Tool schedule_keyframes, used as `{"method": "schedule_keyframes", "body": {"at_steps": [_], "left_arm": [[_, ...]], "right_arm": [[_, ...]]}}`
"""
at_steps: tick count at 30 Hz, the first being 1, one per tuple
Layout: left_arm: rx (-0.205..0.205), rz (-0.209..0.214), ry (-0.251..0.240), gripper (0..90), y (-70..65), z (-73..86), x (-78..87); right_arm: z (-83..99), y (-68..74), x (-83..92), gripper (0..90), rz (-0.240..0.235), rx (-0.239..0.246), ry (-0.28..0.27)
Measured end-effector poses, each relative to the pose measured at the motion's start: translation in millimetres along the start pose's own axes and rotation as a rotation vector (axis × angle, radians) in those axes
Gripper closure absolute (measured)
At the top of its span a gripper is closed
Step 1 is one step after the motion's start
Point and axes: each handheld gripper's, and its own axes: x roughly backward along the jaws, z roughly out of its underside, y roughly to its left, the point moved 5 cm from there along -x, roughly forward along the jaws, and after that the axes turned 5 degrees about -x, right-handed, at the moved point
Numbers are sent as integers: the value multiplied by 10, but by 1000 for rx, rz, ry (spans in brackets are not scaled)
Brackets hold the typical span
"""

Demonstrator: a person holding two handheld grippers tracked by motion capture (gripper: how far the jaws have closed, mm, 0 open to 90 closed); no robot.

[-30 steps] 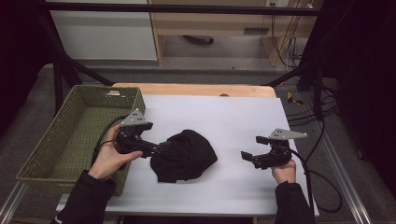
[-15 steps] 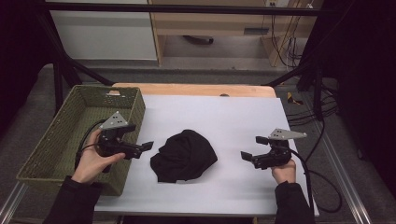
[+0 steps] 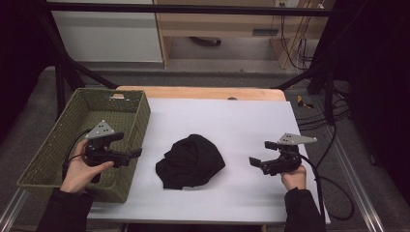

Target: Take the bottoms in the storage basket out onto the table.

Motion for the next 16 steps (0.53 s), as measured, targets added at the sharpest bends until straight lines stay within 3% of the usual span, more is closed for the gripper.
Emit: {"method": "schedule_keyframes", "body": {"at_steps": [16], "left_arm": [[6,-9,20,56,99,115,30]], "right_arm": [[15,-3,-9,41,-1,-2,5]]}}
